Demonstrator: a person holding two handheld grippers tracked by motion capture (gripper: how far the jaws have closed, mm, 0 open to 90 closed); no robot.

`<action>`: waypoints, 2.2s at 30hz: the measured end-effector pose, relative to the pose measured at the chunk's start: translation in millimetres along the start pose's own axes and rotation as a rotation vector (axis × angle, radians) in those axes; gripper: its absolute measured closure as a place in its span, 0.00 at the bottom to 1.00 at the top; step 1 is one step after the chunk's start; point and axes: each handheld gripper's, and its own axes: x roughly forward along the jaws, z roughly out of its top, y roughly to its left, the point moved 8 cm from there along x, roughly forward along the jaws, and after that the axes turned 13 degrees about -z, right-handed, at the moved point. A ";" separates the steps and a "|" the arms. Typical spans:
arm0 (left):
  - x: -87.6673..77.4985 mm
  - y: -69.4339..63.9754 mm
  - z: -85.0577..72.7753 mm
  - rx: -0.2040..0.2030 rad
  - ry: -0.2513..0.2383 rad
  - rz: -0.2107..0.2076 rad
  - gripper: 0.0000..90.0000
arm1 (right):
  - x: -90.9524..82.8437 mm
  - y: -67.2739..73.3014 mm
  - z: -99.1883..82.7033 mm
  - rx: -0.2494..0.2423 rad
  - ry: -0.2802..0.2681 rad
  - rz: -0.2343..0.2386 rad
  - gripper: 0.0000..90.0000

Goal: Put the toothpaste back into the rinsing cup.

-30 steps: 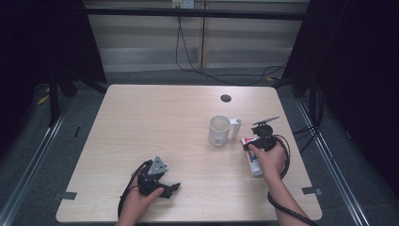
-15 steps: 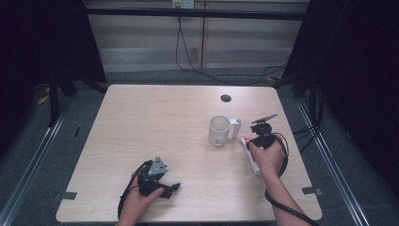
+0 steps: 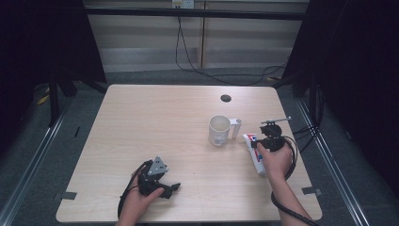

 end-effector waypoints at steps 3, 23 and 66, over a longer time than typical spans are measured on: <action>0.1 -0.2 0.0 -0.001 0.000 -0.002 0.17 | -7.9 -1.3 2.3 0.012 -0.040 0.011 0.82; 0.0 0.1 0.0 0.000 0.000 0.001 0.17 | -37.2 1.4 12.0 0.034 -0.238 0.085 0.83; 0.2 -0.2 0.0 -0.002 -0.001 -0.001 0.17 | -84.7 17.8 43.8 0.052 -0.534 0.171 0.84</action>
